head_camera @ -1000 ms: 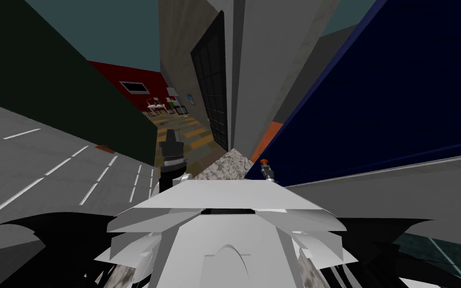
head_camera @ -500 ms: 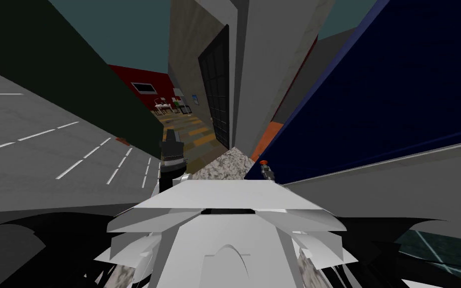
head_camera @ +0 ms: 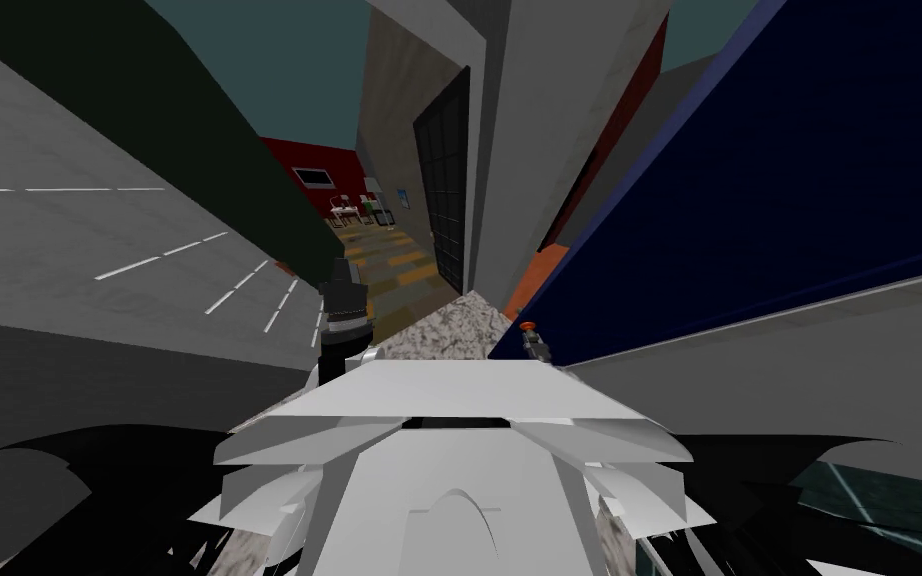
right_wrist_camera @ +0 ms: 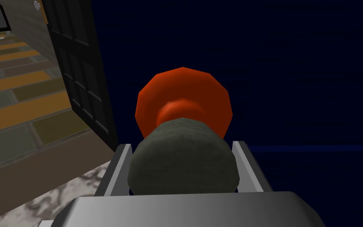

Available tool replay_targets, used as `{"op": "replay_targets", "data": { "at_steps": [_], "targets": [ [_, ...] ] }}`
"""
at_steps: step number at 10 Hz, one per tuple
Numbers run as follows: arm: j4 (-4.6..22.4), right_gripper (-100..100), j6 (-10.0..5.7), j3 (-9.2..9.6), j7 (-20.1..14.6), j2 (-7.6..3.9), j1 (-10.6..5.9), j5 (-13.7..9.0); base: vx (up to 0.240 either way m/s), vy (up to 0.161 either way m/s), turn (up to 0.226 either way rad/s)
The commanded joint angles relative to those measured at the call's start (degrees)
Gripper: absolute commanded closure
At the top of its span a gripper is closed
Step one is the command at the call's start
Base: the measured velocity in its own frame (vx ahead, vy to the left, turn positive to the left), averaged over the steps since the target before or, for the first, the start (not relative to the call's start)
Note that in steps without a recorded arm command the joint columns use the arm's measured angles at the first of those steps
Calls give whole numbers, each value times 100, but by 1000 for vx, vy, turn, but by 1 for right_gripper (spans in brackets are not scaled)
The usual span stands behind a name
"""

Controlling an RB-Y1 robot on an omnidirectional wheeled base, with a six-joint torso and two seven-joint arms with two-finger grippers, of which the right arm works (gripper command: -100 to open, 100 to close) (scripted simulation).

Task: Pull the door open

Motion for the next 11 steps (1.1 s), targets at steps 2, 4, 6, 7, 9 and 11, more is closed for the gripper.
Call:
{"op": "replay_targets", "data": {
  "at_steps": [2,4,6,7,9,11],
  "targets": [
    [46,100,-149,66,-137,-80,13,89,-208,-26,101],
    [47,100,-123,66,-137,-93,24,91,-145,-30,51],
    [138,100,-248,132,-222,-140,40,131,-155,-45,135],
    [175,100,-309,158,-259,-163,43,147,-226,-56,147],
    [259,100,-445,217,-341,-215,50,182,-217,-69,168],
    [344,100,-583,276,-424,-268,56,217,-207,-61,149]
  ]
}}
